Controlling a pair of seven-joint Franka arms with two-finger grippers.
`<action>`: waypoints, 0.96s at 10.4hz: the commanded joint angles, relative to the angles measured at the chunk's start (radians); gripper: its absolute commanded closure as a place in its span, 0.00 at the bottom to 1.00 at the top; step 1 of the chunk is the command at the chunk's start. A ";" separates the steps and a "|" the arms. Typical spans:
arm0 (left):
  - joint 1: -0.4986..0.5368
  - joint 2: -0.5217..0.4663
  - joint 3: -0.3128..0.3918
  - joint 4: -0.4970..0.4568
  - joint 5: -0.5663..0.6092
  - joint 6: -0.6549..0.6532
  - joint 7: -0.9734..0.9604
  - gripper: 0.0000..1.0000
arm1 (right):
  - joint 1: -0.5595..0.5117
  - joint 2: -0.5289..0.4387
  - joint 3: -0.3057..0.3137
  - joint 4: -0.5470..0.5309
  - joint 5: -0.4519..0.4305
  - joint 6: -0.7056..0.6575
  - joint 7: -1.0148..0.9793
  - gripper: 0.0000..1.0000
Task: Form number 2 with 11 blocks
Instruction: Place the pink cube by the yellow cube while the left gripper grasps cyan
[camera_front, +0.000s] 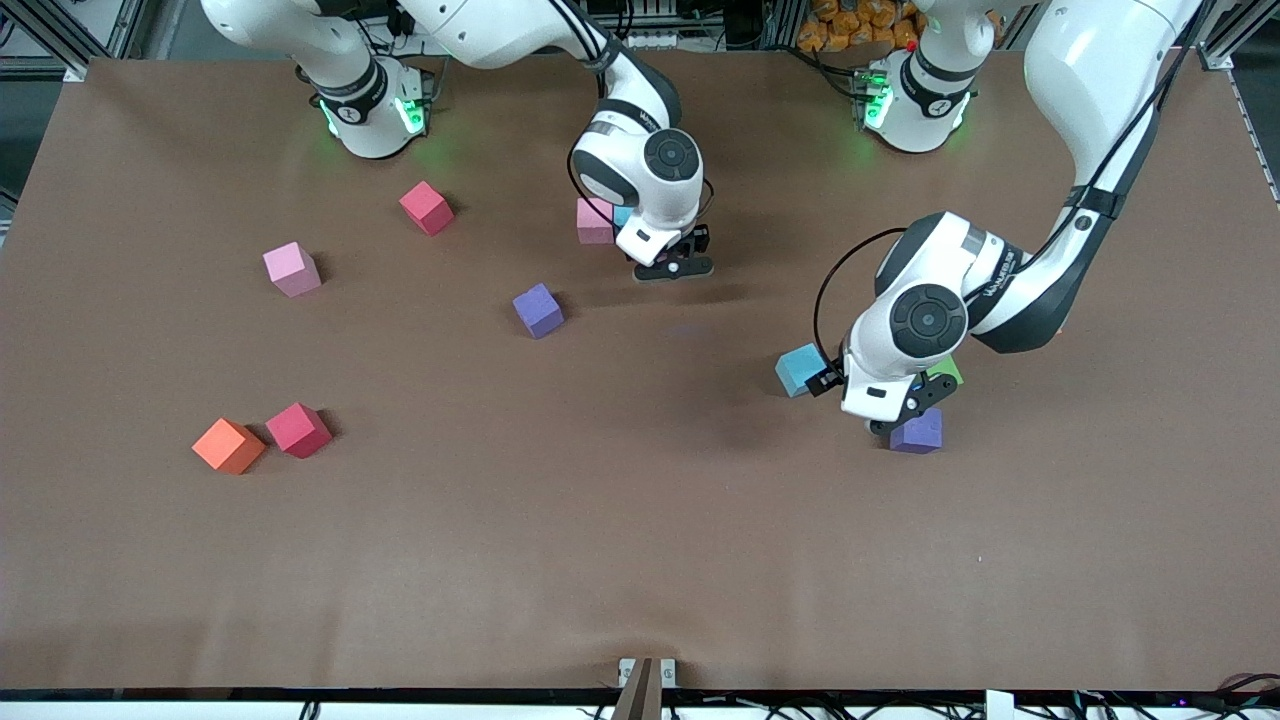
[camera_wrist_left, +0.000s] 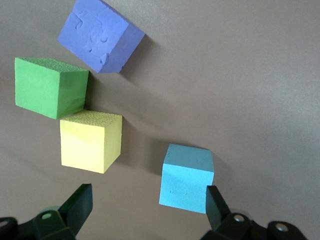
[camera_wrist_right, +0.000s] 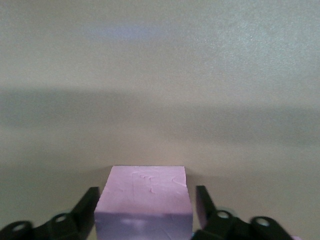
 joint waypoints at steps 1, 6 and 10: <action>-0.007 0.022 0.001 0.035 0.017 -0.023 0.032 0.00 | 0.005 -0.027 -0.006 -0.027 0.003 0.008 0.017 0.00; -0.048 0.048 0.002 0.045 0.018 -0.012 0.009 0.00 | -0.007 -0.115 -0.006 -0.027 0.003 -0.078 0.015 0.00; -0.061 0.048 0.001 0.039 0.017 -0.009 -0.006 0.00 | -0.084 -0.148 -0.009 -0.007 0.003 -0.089 -0.018 0.00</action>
